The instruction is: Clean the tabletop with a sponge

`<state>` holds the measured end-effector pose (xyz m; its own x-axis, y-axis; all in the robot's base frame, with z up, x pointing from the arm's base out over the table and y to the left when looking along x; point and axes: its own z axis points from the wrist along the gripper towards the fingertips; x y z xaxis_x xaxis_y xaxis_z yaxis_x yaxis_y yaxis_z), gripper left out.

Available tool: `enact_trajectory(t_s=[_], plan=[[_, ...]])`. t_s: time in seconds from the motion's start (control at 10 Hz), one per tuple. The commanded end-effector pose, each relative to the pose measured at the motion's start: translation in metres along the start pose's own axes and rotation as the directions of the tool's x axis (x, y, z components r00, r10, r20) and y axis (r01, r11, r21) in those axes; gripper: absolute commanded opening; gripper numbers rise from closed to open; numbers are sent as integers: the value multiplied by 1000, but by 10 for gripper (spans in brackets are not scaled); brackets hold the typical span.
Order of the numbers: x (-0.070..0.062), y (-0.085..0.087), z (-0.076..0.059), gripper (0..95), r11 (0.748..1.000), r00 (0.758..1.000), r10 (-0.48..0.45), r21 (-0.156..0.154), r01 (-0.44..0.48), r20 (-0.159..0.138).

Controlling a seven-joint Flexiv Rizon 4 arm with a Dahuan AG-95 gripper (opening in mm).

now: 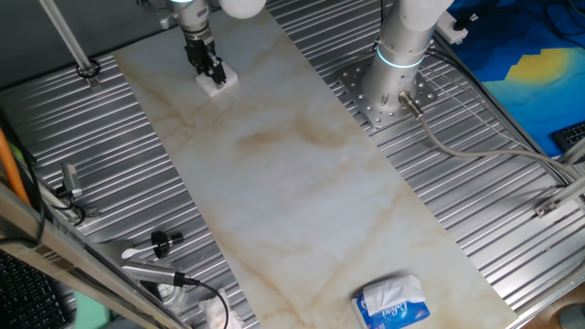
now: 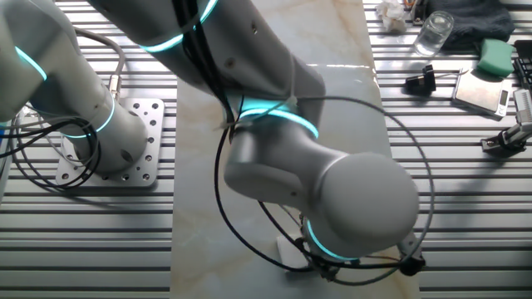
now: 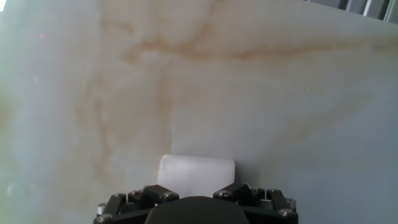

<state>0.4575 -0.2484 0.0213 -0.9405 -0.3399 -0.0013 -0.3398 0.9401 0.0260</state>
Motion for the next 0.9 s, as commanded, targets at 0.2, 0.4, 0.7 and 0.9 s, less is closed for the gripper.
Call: enact_trajectory(t_s=[0.2,0.4,0.7,0.9], plan=[[5,-4,3,760,1000,1000,-2,2,2,6],[7,-3,4,760,1000,1000,1,3,-1,9],[8,-2,7,570,1000,1000,6,6,-6,10],[7,-2,8,380,1000,1000,7,8,-7,10]])
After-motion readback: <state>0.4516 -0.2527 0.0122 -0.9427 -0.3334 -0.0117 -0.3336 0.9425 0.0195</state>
